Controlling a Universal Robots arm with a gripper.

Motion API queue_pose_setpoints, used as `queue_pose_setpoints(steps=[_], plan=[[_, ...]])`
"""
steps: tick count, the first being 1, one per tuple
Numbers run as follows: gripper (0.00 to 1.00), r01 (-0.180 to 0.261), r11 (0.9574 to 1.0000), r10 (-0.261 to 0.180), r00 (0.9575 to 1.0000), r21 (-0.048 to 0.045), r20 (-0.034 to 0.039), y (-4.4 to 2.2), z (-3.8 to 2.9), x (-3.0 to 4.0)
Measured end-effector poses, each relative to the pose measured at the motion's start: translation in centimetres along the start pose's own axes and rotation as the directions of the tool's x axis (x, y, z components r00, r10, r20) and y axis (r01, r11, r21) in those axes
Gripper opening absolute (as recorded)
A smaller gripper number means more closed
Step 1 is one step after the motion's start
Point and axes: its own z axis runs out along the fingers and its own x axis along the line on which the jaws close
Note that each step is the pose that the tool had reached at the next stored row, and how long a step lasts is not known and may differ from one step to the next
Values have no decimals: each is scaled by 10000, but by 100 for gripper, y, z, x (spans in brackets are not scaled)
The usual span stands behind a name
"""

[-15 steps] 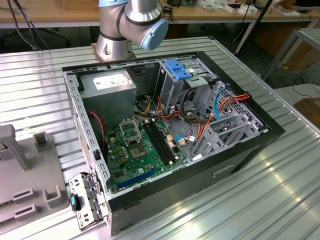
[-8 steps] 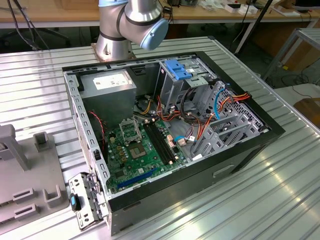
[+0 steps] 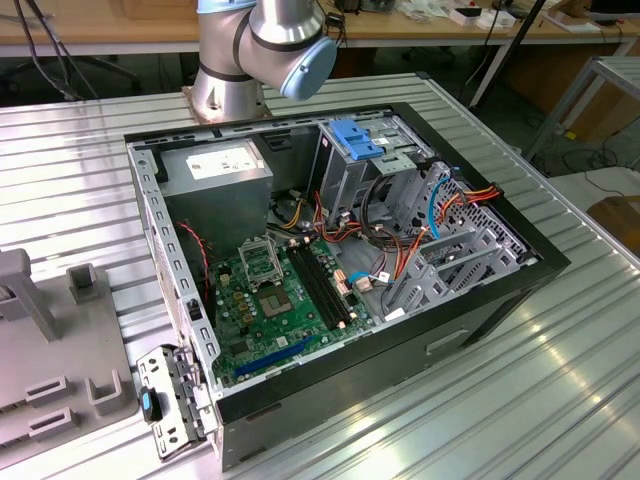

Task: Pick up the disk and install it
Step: 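Pick up the disk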

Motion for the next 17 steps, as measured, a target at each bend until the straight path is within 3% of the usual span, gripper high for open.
queue_pose_setpoints(steps=[17], plan=[[37,57,10000,-57,10000,-2,0,0,2,0]])
